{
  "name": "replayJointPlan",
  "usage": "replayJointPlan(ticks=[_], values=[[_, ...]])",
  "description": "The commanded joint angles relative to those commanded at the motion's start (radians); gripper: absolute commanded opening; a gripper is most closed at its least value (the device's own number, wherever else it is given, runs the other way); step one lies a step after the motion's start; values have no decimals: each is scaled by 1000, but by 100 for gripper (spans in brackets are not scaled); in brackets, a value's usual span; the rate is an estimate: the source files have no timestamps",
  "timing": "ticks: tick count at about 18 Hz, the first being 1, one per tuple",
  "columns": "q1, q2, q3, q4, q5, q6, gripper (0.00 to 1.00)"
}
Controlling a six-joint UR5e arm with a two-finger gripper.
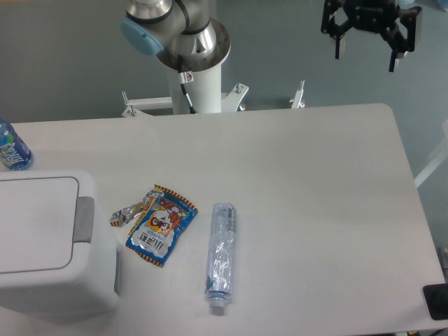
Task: Open the trash can
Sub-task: 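Move the gripper down toward the snack wrapper beside the trash can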
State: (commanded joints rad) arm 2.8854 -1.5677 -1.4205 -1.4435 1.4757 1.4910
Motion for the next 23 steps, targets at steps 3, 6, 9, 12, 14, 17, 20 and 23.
replayJointPlan(ticks=[3,6,9,12,14,17,20,23], values=[[0,0,-8,3,0,0,100],[-3,-2,-11,17,0,-3,100],[-8,-8,-15,14,2,-21,100],[-21,-12,-2,24,-5,-124,100],[-64,-28,3,40,-5,-300,100],[-156,-49,-9,130,3,-506,100],[-225,-61,-26,175,0,-729,100],[-323,-87,-26,196,0,-877,100]])
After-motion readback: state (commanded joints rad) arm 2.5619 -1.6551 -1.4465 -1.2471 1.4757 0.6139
